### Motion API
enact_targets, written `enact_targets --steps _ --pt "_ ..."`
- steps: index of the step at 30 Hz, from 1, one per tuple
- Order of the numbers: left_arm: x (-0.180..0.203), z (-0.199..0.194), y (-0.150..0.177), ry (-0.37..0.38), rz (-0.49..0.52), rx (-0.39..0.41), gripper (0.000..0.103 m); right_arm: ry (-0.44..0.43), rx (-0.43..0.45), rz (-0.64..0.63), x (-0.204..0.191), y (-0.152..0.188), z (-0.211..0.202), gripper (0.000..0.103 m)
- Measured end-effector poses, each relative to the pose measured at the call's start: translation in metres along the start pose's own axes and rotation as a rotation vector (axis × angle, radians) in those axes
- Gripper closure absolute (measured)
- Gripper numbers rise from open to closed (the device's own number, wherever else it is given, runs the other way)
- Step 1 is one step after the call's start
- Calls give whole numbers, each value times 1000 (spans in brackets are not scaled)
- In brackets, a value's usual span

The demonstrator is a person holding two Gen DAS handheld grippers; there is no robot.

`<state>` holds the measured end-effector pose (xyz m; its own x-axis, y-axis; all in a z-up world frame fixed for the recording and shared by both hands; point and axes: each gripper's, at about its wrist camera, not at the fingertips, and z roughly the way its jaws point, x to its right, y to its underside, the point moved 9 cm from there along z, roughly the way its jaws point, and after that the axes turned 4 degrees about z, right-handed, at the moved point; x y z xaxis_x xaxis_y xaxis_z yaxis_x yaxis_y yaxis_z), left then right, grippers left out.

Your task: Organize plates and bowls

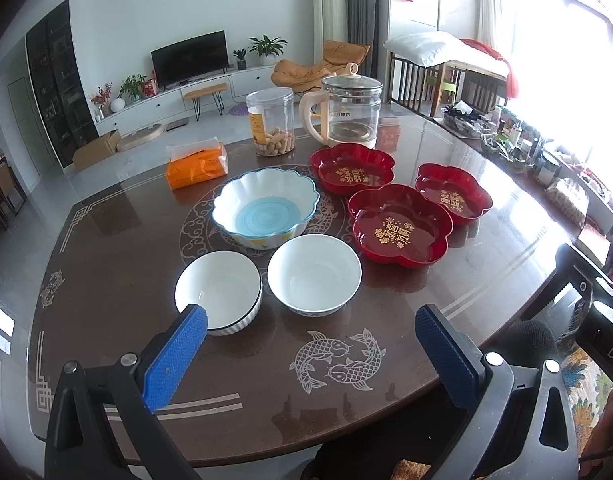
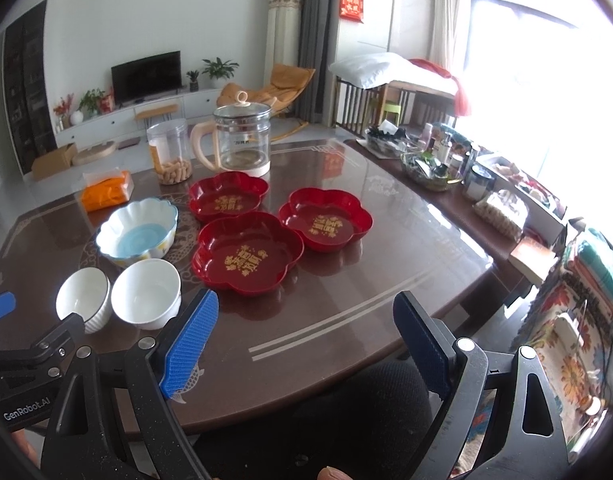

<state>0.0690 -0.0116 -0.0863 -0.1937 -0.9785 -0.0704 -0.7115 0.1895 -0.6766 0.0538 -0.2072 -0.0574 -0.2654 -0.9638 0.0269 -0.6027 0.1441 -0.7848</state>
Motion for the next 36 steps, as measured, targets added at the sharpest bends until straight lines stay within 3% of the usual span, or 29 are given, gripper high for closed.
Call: enact_targets --steps 9,13,16,21,26,29,32,36 --pt "-1 -9 -33 77 -8 111 0 -139 128 73 15 -23 -12 12" --pt "1 8 -44 92 -1 76 0 -273 166 130 24 -33 -6 11" --pt "11 34 -52 136 20 4 0 -304 80 148 29 -27 18 11" --pt "40 96 -75 252 60 -141 0 -253 -114 119 36 -11 68 11" --pt "69 176 -82 313 92 -339 0 -391 -276 238 42 -5 123 11" --pt "78 212 -77 321 77 -442 4 -401 -438 333 46 8 168 11" --pt "81 240 -73 323 50 -504 14 -440 -549 399 42 21 203 13" --pt "80 264 -68 308 12 -546 29 -424 -567 380 33 25 228 14"
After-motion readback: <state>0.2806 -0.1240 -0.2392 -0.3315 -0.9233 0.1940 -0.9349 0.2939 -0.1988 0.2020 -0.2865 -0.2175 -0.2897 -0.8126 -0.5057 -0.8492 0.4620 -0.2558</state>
